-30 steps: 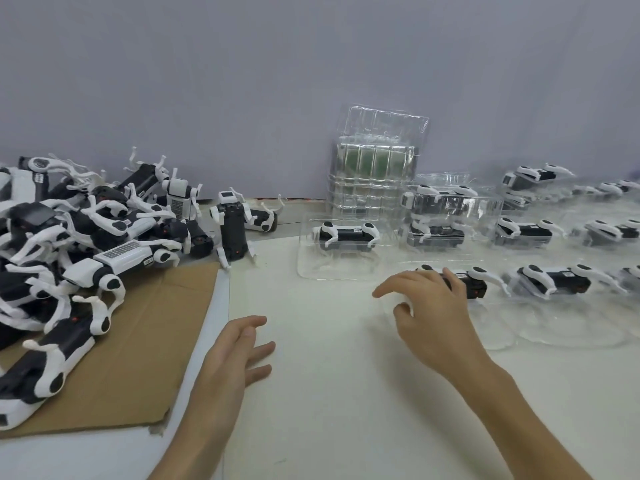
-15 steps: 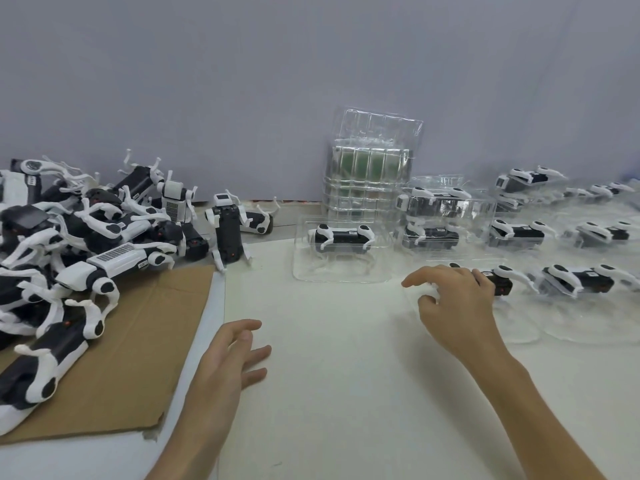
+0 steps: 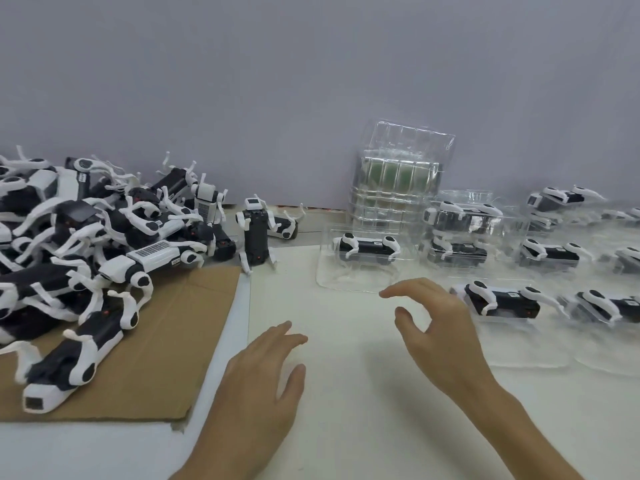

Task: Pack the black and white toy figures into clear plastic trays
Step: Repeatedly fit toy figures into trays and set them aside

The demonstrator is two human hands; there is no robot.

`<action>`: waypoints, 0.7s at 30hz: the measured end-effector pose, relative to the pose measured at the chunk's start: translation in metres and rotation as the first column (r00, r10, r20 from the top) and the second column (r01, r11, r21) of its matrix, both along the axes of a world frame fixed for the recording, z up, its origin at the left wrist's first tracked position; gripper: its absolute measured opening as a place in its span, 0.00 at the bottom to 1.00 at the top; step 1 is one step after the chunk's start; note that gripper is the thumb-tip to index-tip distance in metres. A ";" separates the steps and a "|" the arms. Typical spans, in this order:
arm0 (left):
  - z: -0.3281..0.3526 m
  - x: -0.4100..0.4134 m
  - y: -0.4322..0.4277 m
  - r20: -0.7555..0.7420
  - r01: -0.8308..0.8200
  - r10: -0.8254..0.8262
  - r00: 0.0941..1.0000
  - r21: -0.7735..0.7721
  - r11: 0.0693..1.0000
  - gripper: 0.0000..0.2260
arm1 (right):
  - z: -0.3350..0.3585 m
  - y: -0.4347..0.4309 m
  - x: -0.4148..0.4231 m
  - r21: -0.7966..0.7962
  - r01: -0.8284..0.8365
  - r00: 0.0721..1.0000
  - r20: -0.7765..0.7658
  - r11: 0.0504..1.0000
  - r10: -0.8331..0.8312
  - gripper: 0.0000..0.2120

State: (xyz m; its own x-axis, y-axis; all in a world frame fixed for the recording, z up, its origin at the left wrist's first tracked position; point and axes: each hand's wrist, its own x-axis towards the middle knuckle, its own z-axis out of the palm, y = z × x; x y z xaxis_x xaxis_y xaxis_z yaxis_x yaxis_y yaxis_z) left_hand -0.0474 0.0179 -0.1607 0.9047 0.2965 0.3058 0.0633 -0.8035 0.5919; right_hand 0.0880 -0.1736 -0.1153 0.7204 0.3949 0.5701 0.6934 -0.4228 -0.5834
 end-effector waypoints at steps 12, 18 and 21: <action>-0.005 0.009 0.003 -0.295 0.067 0.024 0.955 0.294 0.954 0.26 | 0.116 0.088 0.175 -0.349 0.455 0.867 0.385 0.819 -0.317 0.41; -0.011 0.018 0.003 -0.255 0.010 0.088 0.963 0.360 0.933 0.25 | 0.173 0.088 0.241 -0.493 0.496 0.868 0.264 0.715 -0.420 0.14; -0.010 0.018 0.003 -0.267 0.029 0.050 0.962 0.285 0.958 0.24 | 0.178 0.089 0.208 -0.093 0.443 0.825 0.431 0.892 -0.364 0.10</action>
State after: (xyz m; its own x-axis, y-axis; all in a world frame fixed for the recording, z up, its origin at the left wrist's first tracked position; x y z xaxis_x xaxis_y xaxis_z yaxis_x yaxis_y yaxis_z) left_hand -0.0297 0.0208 -0.1707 0.9619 0.2433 0.1244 0.1974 -0.9336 0.2992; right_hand 0.2965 -0.0845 0.0630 0.5694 0.2425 0.7855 0.5898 -0.7861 -0.1849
